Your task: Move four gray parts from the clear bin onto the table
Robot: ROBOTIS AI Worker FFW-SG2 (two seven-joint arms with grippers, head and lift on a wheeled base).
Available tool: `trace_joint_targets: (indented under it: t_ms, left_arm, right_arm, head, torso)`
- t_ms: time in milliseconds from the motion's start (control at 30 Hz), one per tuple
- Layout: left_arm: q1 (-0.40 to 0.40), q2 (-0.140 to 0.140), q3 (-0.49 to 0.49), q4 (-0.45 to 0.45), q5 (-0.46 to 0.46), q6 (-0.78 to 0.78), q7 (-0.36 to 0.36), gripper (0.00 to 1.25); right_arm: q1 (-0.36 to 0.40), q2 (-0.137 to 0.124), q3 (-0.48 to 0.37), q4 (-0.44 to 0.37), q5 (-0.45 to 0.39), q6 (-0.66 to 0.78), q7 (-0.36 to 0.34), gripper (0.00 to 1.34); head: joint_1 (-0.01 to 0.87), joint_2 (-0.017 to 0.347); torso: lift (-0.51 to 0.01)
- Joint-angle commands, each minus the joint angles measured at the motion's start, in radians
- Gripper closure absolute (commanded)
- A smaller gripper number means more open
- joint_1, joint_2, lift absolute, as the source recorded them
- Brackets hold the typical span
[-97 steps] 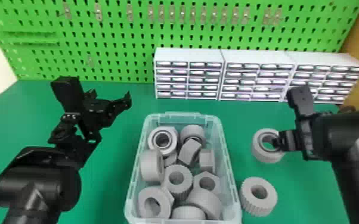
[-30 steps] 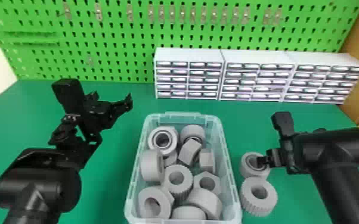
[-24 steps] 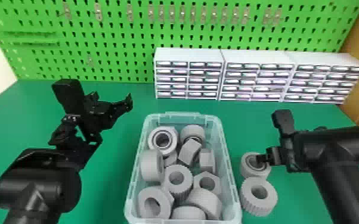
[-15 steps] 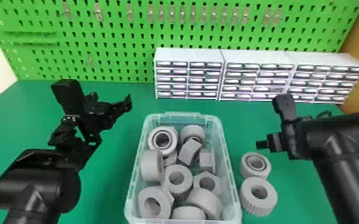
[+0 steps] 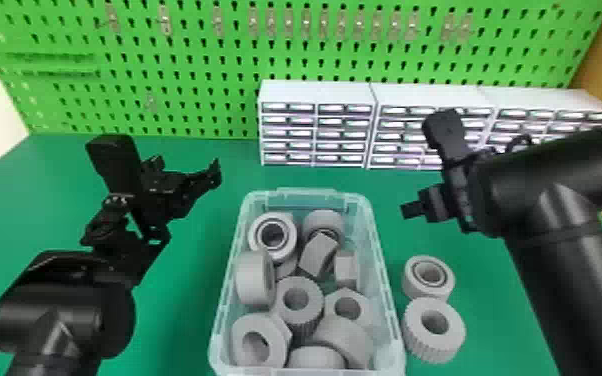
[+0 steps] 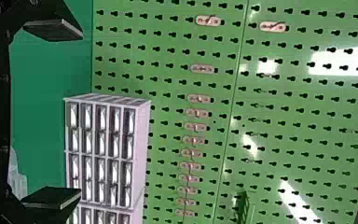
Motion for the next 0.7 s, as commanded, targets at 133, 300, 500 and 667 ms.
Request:
trace_joint_targets:
  t_ms: [133, 300, 500, 667]
  left_arm:
    - [0.003, 0.0, 0.002, 0.0, -0.005, 0.0, 0.0, 0.11]
    - [0.002, -0.002, 0.005, 0.0, -0.005, 0.0, 0.0, 0.11]
    - [0.002, -0.006, 0.005, 0.003, -0.008, 0.0, 0.0, 0.11]
    - [0.0, -0.006, 0.003, 0.008, -0.002, 0.0, -0.003, 0.11]
  right_arm:
    - [-0.011, 0.021, 0.1, -0.006, -0.048, 0.012, 0.0, 0.53]
    - [-0.018, 0.025, 0.152, -0.006, -0.07, 0.012, 0.0, 0.53]
    - [-0.021, 0.029, 0.201, 0.004, -0.099, -0.002, 0.0, 0.53]
    - [-0.026, 0.032, 0.236, 0.026, -0.133, -0.022, 0.0, 0.52]
  head:
    - [0.678, 0.034]
    - [0.678, 0.034]
    - [0.678, 0.034]
    - [0.678, 0.034]
  torso:
    - [-0.05]
    - [-0.05]
    - [-0.05]
    - [-0.05]
